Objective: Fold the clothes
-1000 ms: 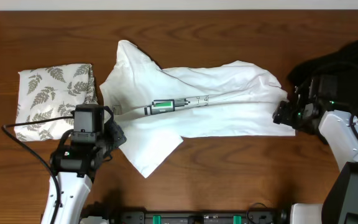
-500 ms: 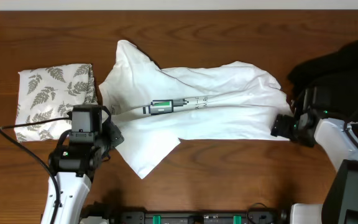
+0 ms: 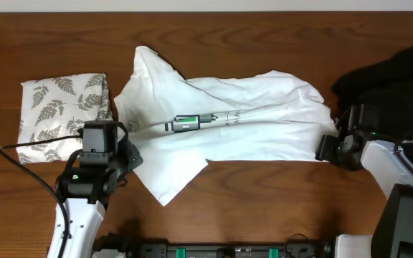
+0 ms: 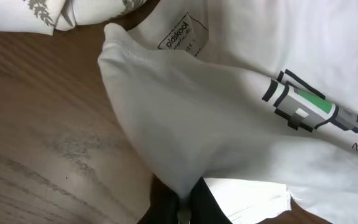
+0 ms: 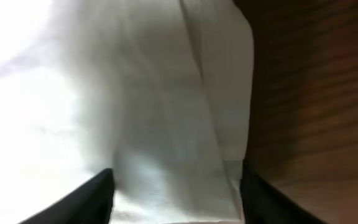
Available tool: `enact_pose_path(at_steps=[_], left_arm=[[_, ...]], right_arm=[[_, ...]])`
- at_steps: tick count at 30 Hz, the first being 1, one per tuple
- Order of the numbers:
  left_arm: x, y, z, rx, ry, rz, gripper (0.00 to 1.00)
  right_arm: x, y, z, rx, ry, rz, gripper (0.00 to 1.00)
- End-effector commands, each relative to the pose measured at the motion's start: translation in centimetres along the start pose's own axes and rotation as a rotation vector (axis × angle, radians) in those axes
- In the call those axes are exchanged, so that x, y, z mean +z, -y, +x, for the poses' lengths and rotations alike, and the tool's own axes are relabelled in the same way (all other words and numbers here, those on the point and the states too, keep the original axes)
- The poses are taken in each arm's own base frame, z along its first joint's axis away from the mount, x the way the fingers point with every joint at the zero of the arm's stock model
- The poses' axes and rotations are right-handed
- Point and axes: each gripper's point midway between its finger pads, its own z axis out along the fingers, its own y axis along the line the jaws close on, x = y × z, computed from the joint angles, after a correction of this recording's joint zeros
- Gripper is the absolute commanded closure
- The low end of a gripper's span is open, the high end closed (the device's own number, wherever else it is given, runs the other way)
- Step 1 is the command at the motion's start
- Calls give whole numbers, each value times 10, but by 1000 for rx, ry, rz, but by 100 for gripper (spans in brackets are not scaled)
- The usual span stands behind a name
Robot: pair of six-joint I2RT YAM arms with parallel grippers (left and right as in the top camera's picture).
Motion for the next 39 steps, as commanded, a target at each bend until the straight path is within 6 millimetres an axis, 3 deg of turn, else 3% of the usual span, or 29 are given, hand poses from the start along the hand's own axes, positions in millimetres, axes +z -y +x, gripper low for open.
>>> enact_pose_path(at_steps=[1,5,10,17,20,23,30,36,39], left_arm=[[-3,-3,-5,8,20,-17,94],[-3,-3,-5,7,19,-18,94],[-3,-3,-5,7,19,-18,94],[-3,-3,-5,8,19,-17,94],[-6,1,-6,8,16,0,94],[-18,5,-12,13,25,5,94],[-68,24,-39,89,79,38,94],[-124,38,-59,140,145,75,94],[-151,42,-64,147,170,91,94]], right_arm=[[5,-5,10,0,-30,-31,49],[5,-5,11,1,-33,-31,65],[5,-5,11,1,-32,-31,98],[1,-12,4,-1,-17,-68,99],[-15,-24,-8,-6,9,-121,99],[-43,-29,-27,-14,60,-127,99],[-156,-46,-75,-60,293,-159,99],[-248,-54,-84,-146,460,-164,99],[-285,-57,-83,-174,533,-166,99]])
